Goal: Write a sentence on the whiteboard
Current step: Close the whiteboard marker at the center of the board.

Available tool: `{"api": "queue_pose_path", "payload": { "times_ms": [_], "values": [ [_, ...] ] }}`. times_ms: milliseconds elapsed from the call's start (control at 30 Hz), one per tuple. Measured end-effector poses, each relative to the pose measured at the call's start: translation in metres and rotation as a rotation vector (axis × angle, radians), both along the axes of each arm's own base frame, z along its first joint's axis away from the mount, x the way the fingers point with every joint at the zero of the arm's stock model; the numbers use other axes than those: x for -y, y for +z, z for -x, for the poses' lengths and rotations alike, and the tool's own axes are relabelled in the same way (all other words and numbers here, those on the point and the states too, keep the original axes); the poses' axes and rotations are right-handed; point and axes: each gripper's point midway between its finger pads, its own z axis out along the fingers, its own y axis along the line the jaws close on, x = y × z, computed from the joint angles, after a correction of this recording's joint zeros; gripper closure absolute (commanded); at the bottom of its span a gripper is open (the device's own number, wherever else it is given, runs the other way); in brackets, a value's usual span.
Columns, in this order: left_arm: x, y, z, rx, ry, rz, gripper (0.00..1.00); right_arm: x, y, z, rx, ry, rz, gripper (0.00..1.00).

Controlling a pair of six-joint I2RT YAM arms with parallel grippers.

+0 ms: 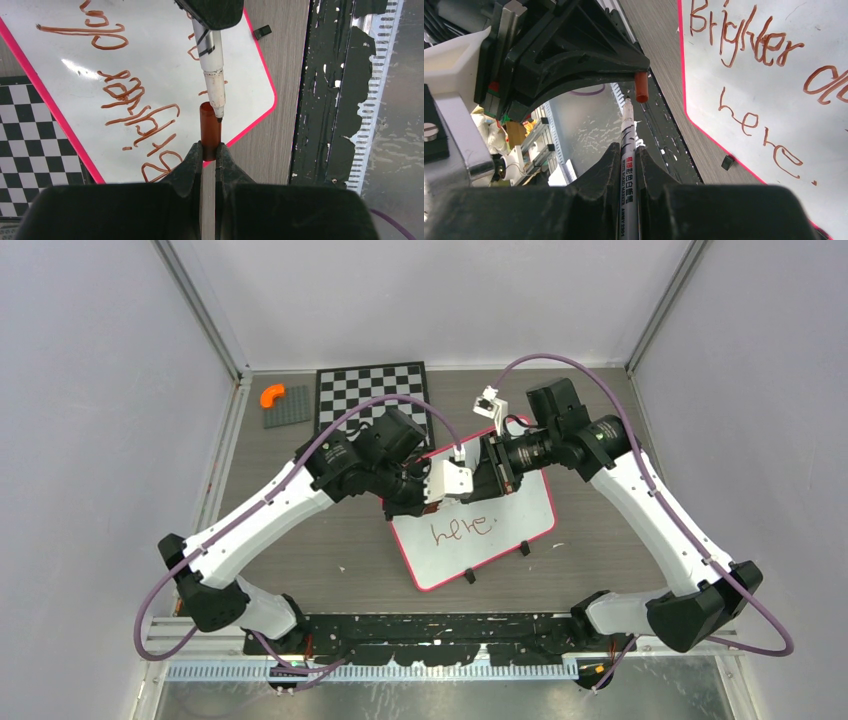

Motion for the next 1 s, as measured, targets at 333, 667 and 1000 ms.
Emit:
{"api": "queue_pose_path", "payload": {
  "times_ms": [333, 667, 1000],
  "values": [
    [0.001, 0.002, 0.0, -0.004, -0.002, 0.011, 1.0, 0.0, -0.003, -0.002, -0.003, -0.005, 0.013, 1.0],
    [-0.015, 0.003, 0.005, -0.038, 0.015, 0.042, 1.0, 0.001, -0.004, -0.003, -0.002, -0.014, 0.019, 1.0],
    [-0.01, 0.005, 0.008, -0.055, 0.001, 0.06, 1.0, 0.0, -0.002, -0.003, 0.001, -0.014, 0.016, 1.0]
  ]
}}
